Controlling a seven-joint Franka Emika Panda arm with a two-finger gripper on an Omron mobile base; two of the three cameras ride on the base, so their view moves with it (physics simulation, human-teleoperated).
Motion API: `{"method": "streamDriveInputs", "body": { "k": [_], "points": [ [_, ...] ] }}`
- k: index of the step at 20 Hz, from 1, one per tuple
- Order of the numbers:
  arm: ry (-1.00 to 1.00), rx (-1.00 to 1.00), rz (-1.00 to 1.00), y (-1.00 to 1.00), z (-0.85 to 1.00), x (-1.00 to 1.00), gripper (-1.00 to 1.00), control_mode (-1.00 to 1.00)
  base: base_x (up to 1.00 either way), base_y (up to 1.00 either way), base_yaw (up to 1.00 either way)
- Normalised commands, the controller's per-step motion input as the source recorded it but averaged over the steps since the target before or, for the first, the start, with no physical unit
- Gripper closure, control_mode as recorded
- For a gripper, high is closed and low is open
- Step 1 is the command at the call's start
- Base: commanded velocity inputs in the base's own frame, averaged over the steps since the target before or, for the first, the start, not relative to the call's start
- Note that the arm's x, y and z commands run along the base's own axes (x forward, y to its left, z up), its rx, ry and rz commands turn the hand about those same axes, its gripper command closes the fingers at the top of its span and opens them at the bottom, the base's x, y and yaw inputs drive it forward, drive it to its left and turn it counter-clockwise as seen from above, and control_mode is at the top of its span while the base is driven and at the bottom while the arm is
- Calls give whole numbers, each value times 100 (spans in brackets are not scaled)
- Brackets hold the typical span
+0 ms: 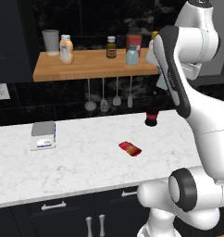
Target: Put the shaker and condiment bottle from the counter next to their counterparts in the cabinet.
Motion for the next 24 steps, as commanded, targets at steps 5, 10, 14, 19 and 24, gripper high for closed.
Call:
{"method": "streamDriveInputs", "body": {
  "k": [5, 10, 14, 19, 24],
  "points": [
    [-1, 0, 0, -12, 43, 0, 100, -100, 0, 0, 0],
    [-4, 0, 0, -11, 32, 0, 100, -100, 0, 0, 0],
    [-4, 0, 0, -3, 13, 7, 100, -100, 0, 0, 0],
    [-2, 0, 0, 0, 0, 23, 100, -100, 0, 0, 0],
    [0, 0, 0, 0, 0, 29, 100, -100, 0, 0, 0]
  ]
}}
